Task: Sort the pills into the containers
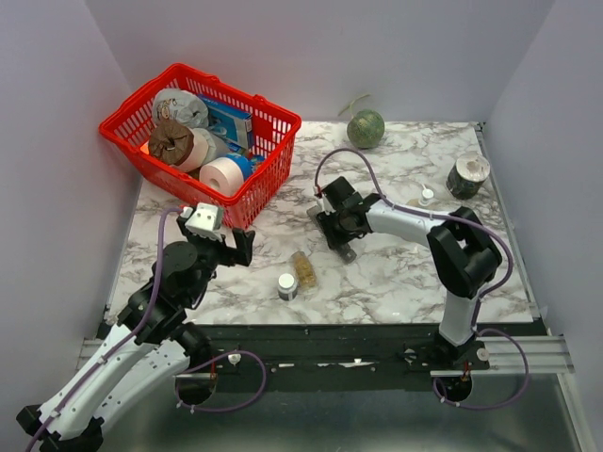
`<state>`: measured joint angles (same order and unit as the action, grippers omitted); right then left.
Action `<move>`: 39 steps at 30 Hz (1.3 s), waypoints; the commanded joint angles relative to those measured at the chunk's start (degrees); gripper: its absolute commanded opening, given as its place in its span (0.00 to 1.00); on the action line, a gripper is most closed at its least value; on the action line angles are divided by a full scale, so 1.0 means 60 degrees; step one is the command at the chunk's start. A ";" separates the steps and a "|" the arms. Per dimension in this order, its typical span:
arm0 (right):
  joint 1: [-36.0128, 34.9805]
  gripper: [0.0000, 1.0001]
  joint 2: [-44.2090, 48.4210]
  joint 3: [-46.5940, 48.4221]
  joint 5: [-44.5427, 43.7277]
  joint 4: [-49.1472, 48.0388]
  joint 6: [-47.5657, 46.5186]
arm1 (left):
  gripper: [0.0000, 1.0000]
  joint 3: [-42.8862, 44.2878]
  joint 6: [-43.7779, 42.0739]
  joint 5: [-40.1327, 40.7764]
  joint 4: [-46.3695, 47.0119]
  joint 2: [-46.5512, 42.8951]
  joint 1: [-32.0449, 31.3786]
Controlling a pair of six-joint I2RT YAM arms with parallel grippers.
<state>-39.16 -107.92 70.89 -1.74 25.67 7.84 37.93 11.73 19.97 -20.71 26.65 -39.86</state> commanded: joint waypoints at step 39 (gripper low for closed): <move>0.1267 0.33 0.4993 -0.2777 0.5797 0.1610 -0.8454 | 0.43 0.0181 0.2013 -1.1175 0.5896 0.5634 0.1721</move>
<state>-31.42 -79.15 55.37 29.21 35.16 -41.63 35.59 17.21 -32.82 4.45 56.93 -30.37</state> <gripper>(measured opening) 0.518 0.513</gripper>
